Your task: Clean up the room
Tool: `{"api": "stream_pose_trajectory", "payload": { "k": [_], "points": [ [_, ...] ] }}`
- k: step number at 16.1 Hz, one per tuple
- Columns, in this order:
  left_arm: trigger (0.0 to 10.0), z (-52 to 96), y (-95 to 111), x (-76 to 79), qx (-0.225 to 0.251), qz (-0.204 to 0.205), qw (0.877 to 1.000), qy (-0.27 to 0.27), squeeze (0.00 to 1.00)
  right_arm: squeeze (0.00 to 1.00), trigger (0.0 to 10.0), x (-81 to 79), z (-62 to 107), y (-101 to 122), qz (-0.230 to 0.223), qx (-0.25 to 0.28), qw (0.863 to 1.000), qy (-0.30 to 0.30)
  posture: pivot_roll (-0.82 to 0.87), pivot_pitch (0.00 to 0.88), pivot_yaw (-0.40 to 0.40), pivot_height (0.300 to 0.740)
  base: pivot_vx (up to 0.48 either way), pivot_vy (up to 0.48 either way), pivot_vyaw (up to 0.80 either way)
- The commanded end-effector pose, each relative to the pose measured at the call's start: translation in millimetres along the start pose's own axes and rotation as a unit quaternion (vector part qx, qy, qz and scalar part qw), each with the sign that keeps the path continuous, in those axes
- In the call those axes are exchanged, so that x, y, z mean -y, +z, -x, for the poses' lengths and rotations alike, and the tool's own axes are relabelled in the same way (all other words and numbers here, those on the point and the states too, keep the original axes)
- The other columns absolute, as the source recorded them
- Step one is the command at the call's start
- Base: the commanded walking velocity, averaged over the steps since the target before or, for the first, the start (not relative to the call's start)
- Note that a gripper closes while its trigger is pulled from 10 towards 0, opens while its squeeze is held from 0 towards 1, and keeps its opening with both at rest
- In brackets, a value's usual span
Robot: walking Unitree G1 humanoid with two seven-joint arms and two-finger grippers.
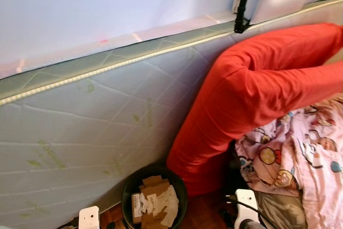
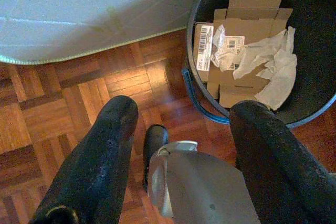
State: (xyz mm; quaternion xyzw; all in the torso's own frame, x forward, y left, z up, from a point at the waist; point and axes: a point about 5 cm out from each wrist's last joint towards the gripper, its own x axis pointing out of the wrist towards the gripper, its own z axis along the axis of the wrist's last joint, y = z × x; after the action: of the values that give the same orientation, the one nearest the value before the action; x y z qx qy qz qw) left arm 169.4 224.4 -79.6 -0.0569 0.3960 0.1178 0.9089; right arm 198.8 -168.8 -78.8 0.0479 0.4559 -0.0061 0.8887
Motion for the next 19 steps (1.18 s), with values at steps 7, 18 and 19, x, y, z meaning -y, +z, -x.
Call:
{"api": "stream_pose_trajectory", "payload": {
  "k": [7,18,19],
  "points": [
    [10.0,0.6,-2,-4.3,-0.007,-0.017,1.0,0.004,0.0,0.0,10.0,5.6,1.7,-8,-0.011,-0.011,1.0,-0.012,0.22,0.077,-0.064,0.74,0.0,-0.178,-0.66],
    [10.0,0.0,4,-13.3,-0.001,-0.035,0.999,0.017,0.0,0.0,10.0,-3.3,0.4,-5,-0.026,-0.001,1.0,-0.002,0.25,0.098,-0.026,0.74,0.0,0.0,-0.24],
    [10.0,0.0,5,-15.4,-0.001,-0.042,0.999,0.021,0.0,0.0,10.0,-4.6,0.3,-6,-0.03,-0.002,1.0,-0.001,0.25,0.098,-0.021,0.74,0.0,0.0,0.0]
  ]
}}
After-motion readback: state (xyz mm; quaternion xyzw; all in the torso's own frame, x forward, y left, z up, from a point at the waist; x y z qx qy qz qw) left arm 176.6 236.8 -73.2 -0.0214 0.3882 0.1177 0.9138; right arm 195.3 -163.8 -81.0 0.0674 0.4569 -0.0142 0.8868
